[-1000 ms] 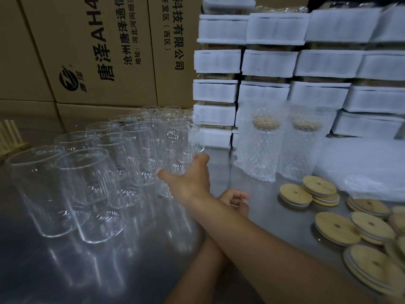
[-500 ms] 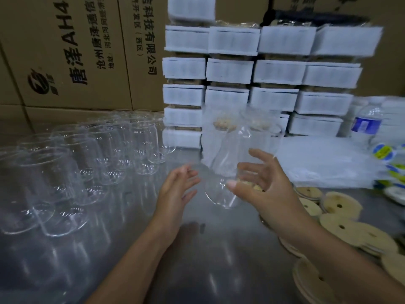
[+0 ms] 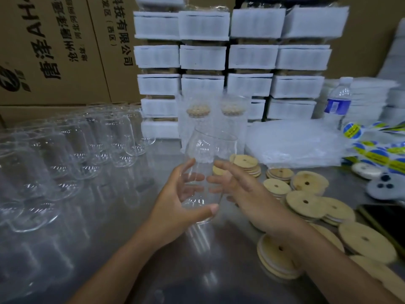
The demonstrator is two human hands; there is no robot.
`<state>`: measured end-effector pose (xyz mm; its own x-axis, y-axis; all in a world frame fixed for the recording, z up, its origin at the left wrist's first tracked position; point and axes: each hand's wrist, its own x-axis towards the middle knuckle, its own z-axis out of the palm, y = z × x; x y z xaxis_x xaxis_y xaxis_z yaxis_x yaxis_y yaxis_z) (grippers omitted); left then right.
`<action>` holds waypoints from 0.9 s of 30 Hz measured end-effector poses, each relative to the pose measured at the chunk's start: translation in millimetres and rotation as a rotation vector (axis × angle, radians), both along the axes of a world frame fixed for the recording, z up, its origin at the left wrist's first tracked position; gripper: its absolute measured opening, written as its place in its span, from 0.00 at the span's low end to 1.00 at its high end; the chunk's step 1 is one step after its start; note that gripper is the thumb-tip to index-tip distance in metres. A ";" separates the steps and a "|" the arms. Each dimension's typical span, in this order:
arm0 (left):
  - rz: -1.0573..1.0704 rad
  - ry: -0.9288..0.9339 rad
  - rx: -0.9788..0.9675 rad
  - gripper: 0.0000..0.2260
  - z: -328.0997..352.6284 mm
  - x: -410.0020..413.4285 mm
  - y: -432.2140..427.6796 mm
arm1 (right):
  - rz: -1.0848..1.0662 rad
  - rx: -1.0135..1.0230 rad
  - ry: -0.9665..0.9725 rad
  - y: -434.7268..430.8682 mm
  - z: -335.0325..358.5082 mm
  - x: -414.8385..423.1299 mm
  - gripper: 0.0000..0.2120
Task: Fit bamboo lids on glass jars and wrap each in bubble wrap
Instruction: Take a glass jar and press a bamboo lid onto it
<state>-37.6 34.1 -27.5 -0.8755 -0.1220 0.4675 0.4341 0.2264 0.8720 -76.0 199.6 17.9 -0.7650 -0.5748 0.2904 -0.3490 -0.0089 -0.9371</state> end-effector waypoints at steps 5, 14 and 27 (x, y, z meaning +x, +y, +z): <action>0.127 0.022 -0.038 0.37 -0.3 -1.2 -2.3 | -0.415 0.106 0.180 17.7 -4.8 -18.2 0.16; 0.229 0.063 -0.146 0.40 5.5 5.5 -6.4 | -0.579 1.090 0.482 28.6 -25.6 -35.8 0.24; 0.308 0.074 -0.323 0.45 5.9 8.8 -8.8 | -0.577 -0.268 0.220 21.5 9.0 -20.9 0.22</action>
